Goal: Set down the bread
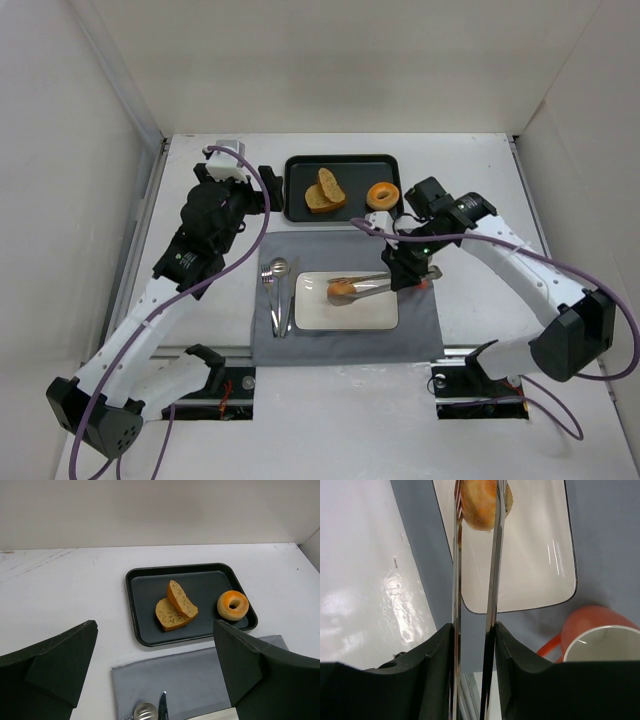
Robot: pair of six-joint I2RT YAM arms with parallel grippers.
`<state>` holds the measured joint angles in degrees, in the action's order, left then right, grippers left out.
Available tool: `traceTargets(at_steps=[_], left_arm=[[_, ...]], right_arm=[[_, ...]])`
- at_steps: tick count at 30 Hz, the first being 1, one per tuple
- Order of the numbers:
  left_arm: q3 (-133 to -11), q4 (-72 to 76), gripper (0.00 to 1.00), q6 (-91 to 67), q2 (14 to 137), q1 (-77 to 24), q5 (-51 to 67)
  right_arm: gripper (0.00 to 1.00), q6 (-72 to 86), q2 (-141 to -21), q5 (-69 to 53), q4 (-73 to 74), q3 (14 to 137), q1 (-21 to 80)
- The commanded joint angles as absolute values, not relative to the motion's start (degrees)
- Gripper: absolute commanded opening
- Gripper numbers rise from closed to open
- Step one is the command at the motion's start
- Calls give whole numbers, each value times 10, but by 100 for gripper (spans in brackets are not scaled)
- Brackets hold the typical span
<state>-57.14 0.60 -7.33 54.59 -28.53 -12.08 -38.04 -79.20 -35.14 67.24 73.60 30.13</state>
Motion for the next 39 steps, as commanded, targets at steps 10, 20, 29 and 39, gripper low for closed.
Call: traceTargets(at_steps=[10,20,29,39], left_arm=[[-579,34,100,-68,541,-289,-129],[-579,34,100,-68,536,-289,-129],[-579,34,100,-68,536,-289,-129],[-579,34,100,-68,536,-289,-129]], right_arm=[[40,-392,-825,-320,649,722,308],[58,-381,-839,-304,643,722,308],[62,-381,-827,-304,643,735,308],[60,-366,-774,-316,656,791,308]])
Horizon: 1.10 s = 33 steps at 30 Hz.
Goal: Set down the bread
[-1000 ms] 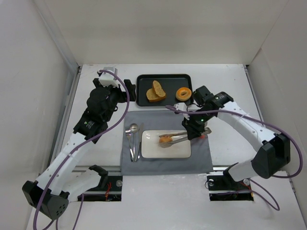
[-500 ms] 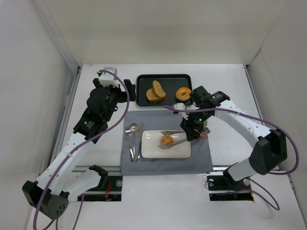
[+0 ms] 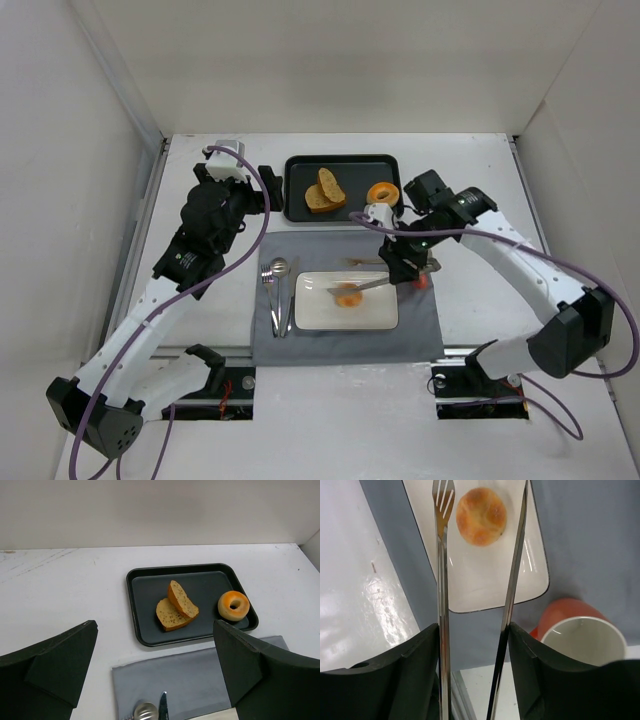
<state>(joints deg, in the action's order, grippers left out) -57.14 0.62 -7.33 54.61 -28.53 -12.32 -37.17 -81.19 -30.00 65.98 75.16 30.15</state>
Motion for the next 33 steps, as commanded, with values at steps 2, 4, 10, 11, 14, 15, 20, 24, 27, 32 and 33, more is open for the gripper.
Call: traceTargets(at_steps=[2,4,10,11,14,15,20,24,27,32,33], left_arm=[[-579,34,100,-68,536,-289,-129],[-579,34,100,-68,536,-289,-129],[-574,40,100,-68,536,-289,-129],[-574,40,100,-68,536,-289,-129],[-574,40,100,-68,542,-289,-134],[-574,40,100,-68,542,-289,-134],[-569,45,100,-62,548,-289,-141],[-563,45,100,-62,560,-289,-146],[-563,45,100,-56,575,-289,-146],[-563,45,100,-51,615,-289,-157],[-570,37,100,-51,635,-289,-157]], right_arm=[[60,-360,-766,-316,656,806,308],[59,-345,-752,-316,649,815,308],[59,-219,-705,-209,490,804,208],[59,-202,-700,-203,465,790,179],[59,-161,-715,-201,382,773,53],[59,-155,-722,-201,362,766,22],[59,-155,-812,-188,295,749,-102],[59,-184,-868,-193,289,733,-156],[59,-197,-893,-201,284,720,-175],[59,-197,-921,-209,271,702,-192],[59,-197,-921,-209,265,702,-192]])
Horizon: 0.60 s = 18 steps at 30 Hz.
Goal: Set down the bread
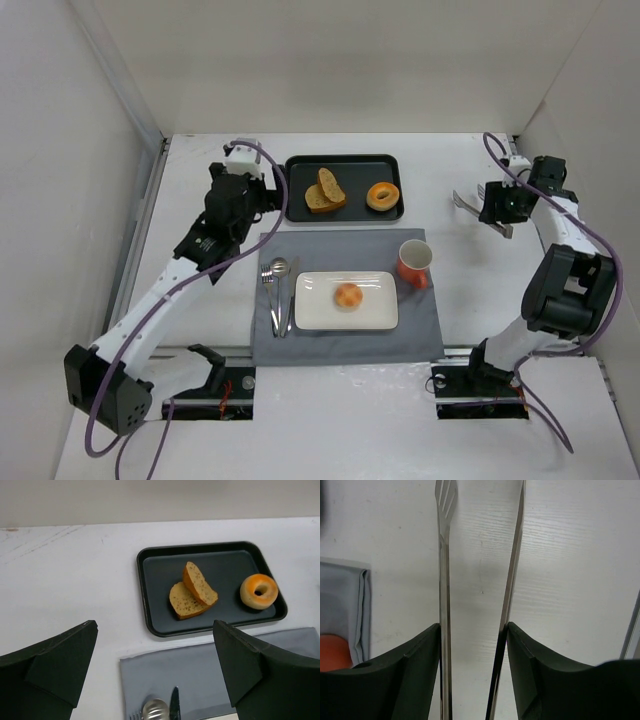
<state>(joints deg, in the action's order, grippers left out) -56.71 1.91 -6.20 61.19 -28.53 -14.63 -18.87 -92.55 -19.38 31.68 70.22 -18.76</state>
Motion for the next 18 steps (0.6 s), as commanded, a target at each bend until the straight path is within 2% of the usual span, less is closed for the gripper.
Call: traceTargets(at_steps=[1,6,18], left_arm=[[-570,28,100,-51,645,-289,-157],[-583,15,100,-56,683,-289,-144],[-583,15,100,-56,671,-289,-139]], right_arm=[[59,-197,-929,-209,265,702,-192],[59,-197,-966,-180,272,709,-192],[65,-228,-1074,-127,350,772,-192]])
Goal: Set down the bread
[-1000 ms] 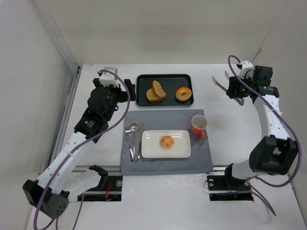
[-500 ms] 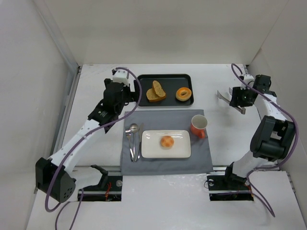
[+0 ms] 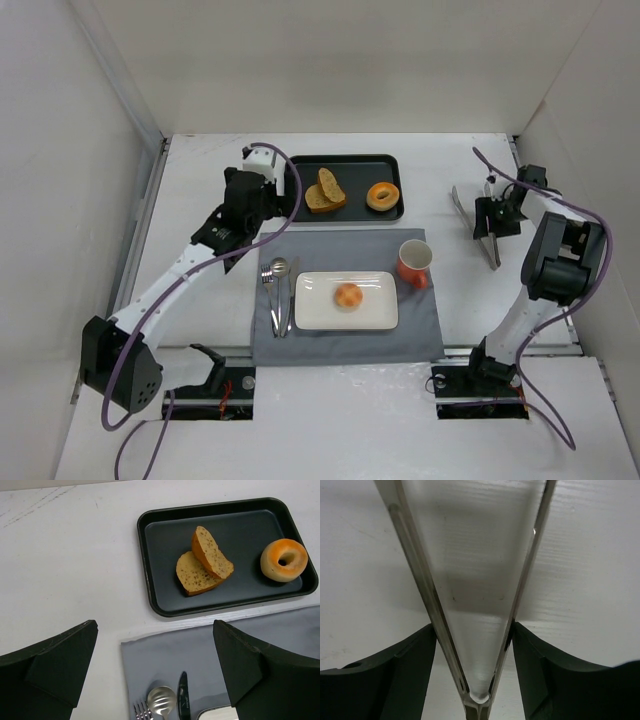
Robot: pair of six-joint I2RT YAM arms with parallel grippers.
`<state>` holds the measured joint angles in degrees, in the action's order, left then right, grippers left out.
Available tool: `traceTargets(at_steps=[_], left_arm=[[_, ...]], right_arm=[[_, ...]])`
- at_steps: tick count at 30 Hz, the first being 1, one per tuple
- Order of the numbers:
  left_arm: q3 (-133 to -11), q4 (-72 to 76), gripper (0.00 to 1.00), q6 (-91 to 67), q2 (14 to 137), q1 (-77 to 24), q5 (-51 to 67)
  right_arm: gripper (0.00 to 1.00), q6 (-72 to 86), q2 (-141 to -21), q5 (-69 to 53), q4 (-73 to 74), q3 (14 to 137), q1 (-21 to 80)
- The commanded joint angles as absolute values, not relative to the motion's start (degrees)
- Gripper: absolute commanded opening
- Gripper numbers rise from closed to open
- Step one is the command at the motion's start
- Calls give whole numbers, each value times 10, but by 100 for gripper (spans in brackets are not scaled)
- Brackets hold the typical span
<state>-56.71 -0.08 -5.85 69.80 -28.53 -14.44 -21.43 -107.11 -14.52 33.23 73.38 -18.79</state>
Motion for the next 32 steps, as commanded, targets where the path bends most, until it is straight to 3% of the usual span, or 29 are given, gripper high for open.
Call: traceTargets(at_steps=[1,7,11,22,32], left_arm=[[-583,15,100,-56,666,-289,-139],[-583,15,100,-56,654,-289,-139],[-583,15,100,-56,649,-289,-139],[-583,15,100,-61,620,-289,-122],[-588,15,100,-62,598,-289,-110]], right_arm=[[67,-228,-1083,-121,355,773,-192],[82,-238,-1097,-121,371,783,-192],[100,-245,-1070,-147,387,783,-192],[100,-230,-844,-199,487,844,-184],[100,-90,-659,-180,270,701,-133]])
